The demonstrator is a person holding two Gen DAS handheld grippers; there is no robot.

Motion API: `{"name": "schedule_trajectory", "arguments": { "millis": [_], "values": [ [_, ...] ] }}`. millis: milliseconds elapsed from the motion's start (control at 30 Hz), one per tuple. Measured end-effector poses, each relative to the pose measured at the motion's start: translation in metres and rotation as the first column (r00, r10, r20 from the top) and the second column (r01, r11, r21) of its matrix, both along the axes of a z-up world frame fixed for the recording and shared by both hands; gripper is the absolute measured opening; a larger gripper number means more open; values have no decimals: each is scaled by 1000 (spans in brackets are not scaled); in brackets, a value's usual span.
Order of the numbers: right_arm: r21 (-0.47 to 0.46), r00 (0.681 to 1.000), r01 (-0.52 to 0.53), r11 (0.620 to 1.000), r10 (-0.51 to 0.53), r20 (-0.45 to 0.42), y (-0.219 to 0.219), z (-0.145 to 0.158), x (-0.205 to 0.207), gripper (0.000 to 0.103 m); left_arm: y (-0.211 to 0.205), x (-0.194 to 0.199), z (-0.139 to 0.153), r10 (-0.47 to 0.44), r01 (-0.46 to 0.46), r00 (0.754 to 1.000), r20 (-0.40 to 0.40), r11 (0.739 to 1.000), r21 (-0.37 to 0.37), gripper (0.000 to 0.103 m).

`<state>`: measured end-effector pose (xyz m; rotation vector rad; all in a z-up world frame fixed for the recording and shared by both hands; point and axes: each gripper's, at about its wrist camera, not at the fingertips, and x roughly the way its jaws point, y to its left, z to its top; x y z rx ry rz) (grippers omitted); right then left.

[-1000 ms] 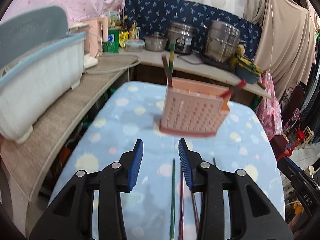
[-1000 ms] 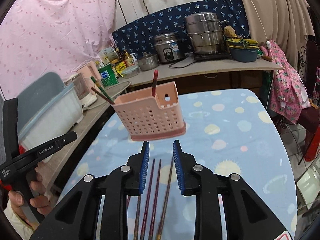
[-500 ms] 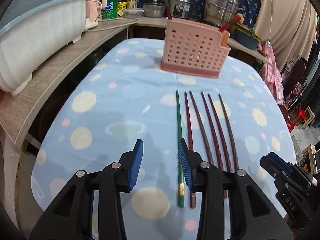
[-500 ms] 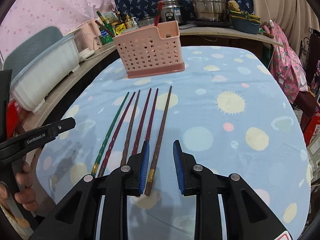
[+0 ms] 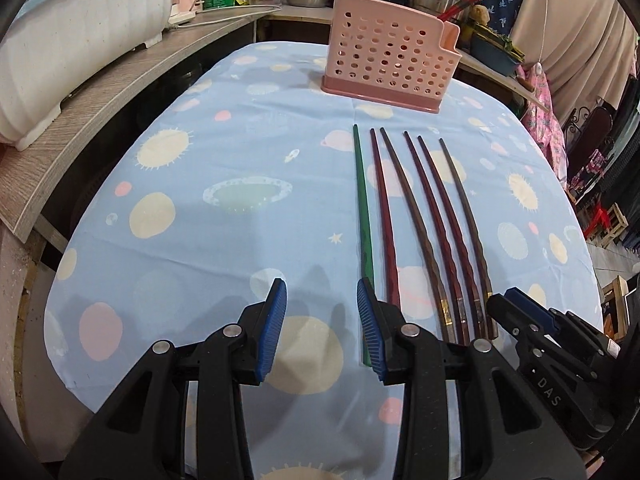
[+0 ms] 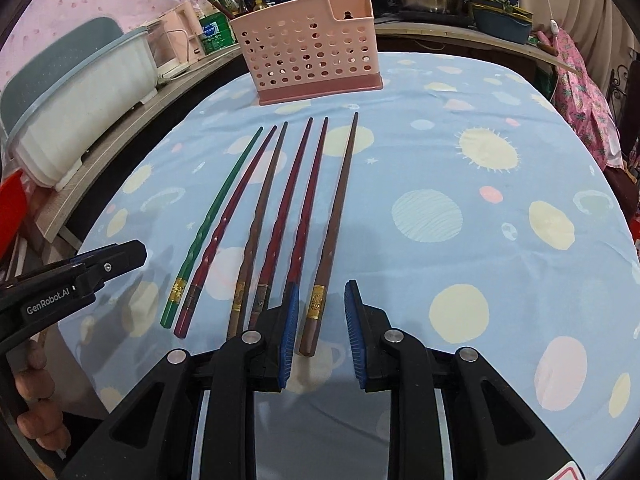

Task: Organize utensils
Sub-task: 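Move both open grippers back down to the row of chopsticks, then grasp a brown chopstick with the right gripper while the left grasps the green chopstick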

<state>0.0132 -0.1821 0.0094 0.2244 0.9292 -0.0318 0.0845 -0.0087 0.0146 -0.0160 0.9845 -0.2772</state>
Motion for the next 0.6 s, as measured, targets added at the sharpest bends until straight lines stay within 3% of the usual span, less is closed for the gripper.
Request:
{"name": "schedule_trajectory", "arguments": {
  "millis": [600],
  "values": [
    [-51,1000,1,999,0,7,0,-7,-8,8,-10,-7,-11,-36,36,999,-34,999,5,40]
  ]
}}
